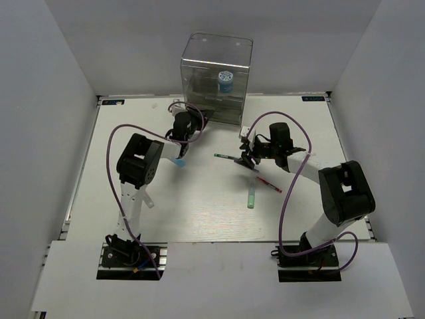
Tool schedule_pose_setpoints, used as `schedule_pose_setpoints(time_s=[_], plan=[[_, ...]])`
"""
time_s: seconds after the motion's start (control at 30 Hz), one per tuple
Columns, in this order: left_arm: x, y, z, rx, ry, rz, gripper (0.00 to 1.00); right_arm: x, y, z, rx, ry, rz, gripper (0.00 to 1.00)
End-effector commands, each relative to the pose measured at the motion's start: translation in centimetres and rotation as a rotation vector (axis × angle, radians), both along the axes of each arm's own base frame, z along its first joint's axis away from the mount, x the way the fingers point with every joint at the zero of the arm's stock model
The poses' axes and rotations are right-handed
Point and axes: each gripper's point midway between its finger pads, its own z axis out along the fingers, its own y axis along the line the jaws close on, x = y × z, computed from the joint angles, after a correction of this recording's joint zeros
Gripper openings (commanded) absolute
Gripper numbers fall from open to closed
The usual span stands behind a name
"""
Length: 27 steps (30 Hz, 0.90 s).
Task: Sort the stationery into containers
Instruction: Open the drawer in the storage box.
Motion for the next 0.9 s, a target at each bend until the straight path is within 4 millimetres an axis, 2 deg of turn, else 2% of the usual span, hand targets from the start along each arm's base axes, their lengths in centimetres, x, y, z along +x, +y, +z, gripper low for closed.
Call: schedule_pose_setpoints(time_s=[0.0, 0.07, 0.2, 0.33, 0.47, 0.53, 0.57, 0.6, 0.67, 0.7, 0.77, 0.8, 0.87], plan=[[-1.2, 1.1, 1.1, 0.043, -0.012, 0.006, 0.00, 0.4, 0.3, 1.4, 0.025, -0.046, 0.006, 0.65], [-2.0, 1.2, 0.7, 0.046, -0.002, -0.006, 0.00, 0.2, 0.3, 1.4, 0.022, -0.046, 0.015, 0.66], [-3.3, 1.6, 1.7, 0.034, -0.027, -0.017, 0.00, -0.2, 0.5, 1.3, 0.022, -0.049, 0.051, 0.69], [-5.0, 2.1, 1.6, 0.046, -0.026, -0.027, 0.00, -0.9, 1.1, 0.8, 0.017, -0.066, 0.121, 0.74], [-5.5, 2.5, 1.3, 0.049, -0.019, -0.018, 0.00, 0.0, 1.6, 0.1, -0.012, -0.076, 0.147, 0.74], [-5.3, 2.4, 2.0, 0.046, -0.027, -0.018, 0.23, -0.1, 2.0, -0.5, -0.031, -0.065, 0.165, 0.74], [-5.4, 2.5, 1.6, 0.051, -0.015, -0.018, 0.44, 0.6, 2.2, -0.7, -0.036, -0.069, 0.162, 0.74], [-5.2, 2.4, 2.0, 0.048, -0.023, -0.018, 0.52, 0.7, 2.3, -1.0, -0.047, -0.062, 0.159, 0.74], [-5.3, 2.4, 2.9, 0.052, -0.037, -0.018, 0.63, 1.3, 2.5, -1.4, -0.065, -0.059, 0.156, 0.74], [-5.2, 2.6, 2.6, 0.056, -0.028, -0.010, 0.69, 1.7, 2.7, -1.2, -0.067, -0.067, 0.153, 0.72], [-5.3, 2.6, 3.2, 0.061, -0.042, -0.010, 0.73, 2.1, 2.8, -1.8, -0.088, -0.059, 0.148, 0.71], [-5.4, 2.7, 4.3, 0.061, -0.065, -0.010, 0.76, 2.1, 3.3, -1.9, -0.095, -0.055, 0.154, 0.71], [-5.9, 2.9, 4.2, 0.077, -0.059, -0.011, 0.77, 2.6, 3.4, -2.5, -0.123, -0.049, 0.140, 0.70]])
